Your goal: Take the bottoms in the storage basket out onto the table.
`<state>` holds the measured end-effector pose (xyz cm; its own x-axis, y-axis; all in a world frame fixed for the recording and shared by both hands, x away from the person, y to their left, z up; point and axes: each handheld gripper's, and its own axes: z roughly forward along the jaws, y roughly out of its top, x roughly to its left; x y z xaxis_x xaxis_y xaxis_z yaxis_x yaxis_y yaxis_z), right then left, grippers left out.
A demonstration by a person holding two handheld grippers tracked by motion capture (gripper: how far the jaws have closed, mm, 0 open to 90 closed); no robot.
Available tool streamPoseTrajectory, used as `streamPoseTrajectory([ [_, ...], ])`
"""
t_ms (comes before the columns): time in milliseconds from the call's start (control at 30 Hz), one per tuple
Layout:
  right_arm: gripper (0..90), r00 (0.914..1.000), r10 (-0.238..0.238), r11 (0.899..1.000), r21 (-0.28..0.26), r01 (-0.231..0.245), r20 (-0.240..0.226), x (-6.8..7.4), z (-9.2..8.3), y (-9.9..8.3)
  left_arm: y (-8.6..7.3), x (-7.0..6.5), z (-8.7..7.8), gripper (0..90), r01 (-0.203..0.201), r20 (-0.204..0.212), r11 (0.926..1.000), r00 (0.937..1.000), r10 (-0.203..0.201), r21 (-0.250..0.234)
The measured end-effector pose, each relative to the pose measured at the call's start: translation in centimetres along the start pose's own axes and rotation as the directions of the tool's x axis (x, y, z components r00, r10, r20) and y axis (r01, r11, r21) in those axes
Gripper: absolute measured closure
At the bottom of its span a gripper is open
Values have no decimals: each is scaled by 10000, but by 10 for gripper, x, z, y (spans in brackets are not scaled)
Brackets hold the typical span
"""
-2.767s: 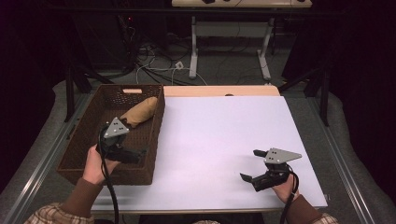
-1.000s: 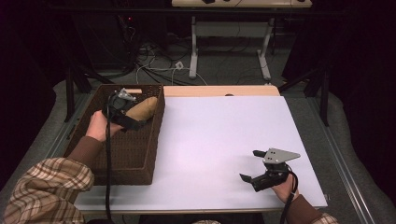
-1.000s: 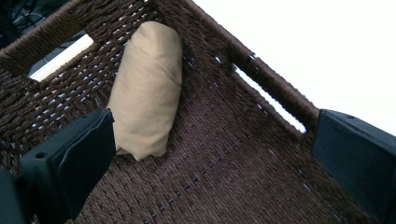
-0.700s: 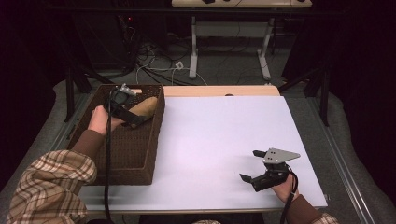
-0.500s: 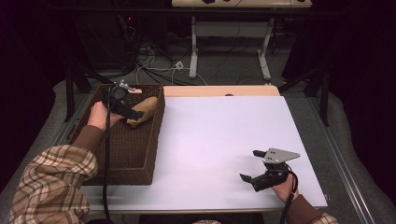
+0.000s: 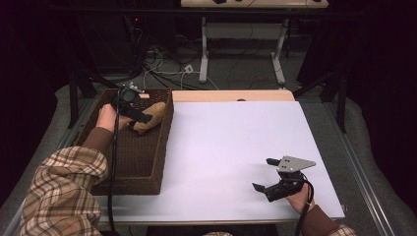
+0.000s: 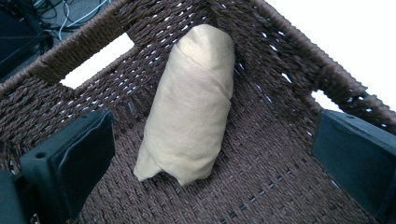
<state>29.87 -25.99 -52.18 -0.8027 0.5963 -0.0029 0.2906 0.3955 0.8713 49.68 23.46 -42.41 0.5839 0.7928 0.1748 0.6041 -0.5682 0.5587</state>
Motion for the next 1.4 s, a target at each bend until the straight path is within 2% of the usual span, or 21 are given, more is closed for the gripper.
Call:
streamPoseTrajectory([
  [233, 0, 10000, 11, 10000, 2, -11, -4, 0, 0, 0, 5, 9, 2, 0, 180, -149, 9997, 9997, -182, -150],
  [433, 0, 10000, -10, 10000, 4, 10, -1, 0, 0, 0, 6, 13, 12, 0, 168, -268, 9999, 9995, -168, 16],
  [867, 0, 10000, 9, 10000, -3, -9, -25, -1, 1, 0, 6, 16, 34, 0, -499, -391, 9988, 9980, 498, 3],
  [933, 0, 10000, 4, 10000, -1, -4, -33, -1, 1, 0, 6, 16, 37, 0, -621, -311, 9981, 9976, 621, 24],
  [1200, 0, 10000, 33, 10000, -3, -33, -22, -1, 1, -1, 4, 16, 52, 0, -1198, -310, 9923, 9922, 1207, 304],
  [1400, 0, 10000, 24, 10000, 0, -24, -36, -1, 0, -1, 5, 17, 58, 0, -1431, -251, 9892, 9893, 1439, 320],
])
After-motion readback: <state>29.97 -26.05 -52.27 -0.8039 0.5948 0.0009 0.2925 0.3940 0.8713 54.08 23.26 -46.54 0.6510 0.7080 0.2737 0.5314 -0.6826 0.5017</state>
